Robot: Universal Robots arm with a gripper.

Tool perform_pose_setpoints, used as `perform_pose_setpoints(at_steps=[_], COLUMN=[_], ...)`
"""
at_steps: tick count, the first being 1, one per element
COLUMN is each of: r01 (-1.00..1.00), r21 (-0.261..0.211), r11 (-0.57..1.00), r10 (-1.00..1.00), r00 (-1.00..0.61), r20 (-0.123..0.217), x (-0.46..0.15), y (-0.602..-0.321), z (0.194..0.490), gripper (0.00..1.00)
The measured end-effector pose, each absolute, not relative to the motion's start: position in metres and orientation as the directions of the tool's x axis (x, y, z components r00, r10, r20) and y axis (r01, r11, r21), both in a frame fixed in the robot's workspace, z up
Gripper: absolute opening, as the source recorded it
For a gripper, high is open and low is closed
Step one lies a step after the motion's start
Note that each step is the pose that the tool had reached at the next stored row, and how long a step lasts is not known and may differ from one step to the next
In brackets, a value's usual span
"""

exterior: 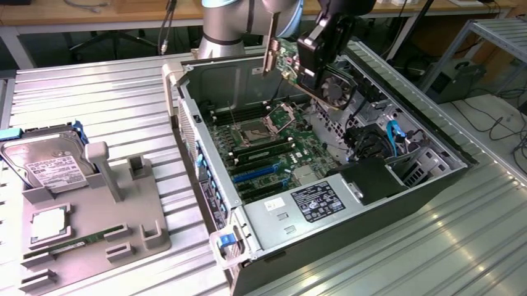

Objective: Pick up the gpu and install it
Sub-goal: 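Insert the gpu into the slot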

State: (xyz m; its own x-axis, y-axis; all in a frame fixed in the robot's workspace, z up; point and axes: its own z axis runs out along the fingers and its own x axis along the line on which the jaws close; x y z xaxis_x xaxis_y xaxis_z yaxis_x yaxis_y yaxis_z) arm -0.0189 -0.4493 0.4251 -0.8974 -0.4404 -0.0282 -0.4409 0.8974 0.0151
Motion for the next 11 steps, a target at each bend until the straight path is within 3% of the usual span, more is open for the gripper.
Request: perform_pose_setpoints(at_steps=[11], r01=[-0.527], r21=[0.015], r11=[0.849], r10=[-0.527], r00=[-0.849], r20=[-0.028], x=[-0.0189], y=[-0.4494], z=[0.4250], gripper=[0.28])
